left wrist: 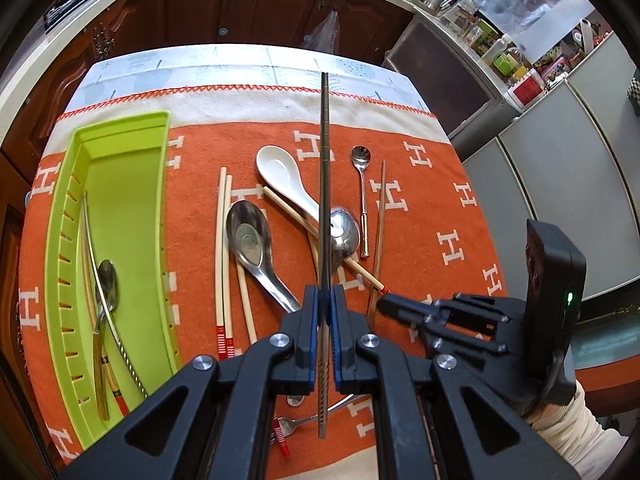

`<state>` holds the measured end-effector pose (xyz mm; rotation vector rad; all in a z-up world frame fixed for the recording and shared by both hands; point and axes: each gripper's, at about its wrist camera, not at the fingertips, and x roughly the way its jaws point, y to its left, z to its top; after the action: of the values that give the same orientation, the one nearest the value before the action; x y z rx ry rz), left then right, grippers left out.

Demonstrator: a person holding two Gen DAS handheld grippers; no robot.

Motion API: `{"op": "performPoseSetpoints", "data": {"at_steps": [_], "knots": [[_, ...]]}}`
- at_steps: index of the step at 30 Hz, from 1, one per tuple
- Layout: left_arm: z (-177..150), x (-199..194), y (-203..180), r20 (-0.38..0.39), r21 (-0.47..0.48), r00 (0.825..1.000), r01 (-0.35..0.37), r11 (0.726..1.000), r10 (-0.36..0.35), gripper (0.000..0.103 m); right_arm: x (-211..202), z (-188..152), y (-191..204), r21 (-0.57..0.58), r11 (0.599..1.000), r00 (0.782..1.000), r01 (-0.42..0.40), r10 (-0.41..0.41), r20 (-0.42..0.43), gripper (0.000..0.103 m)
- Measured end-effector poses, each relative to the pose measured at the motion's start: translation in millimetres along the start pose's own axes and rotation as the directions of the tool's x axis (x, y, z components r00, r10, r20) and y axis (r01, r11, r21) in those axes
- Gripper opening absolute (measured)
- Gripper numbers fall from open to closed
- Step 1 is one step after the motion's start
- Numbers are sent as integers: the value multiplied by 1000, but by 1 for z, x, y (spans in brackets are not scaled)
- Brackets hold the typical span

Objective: Organize utensils
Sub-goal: 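Grasp a wooden chopstick with the left tool and lift it, then grasp a red-striped white chopstick with the right tool while the left tool holds its chopstick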

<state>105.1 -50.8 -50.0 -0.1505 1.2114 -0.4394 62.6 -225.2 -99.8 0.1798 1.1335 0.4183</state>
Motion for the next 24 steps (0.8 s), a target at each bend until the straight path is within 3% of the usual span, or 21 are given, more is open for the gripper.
{"op": "performPoseSetpoints", "data": {"at_steps": [9,24], "knots": [[-6,-10,18,9,-53,1000,10,999,-10,3,25,24,6,-75,989,991,130,-132,-22,1],[-6,-10,17,11,-64,1000,29,998,-28,3,39,23,13,-152,980,989,131,-139,-45,9]]}}
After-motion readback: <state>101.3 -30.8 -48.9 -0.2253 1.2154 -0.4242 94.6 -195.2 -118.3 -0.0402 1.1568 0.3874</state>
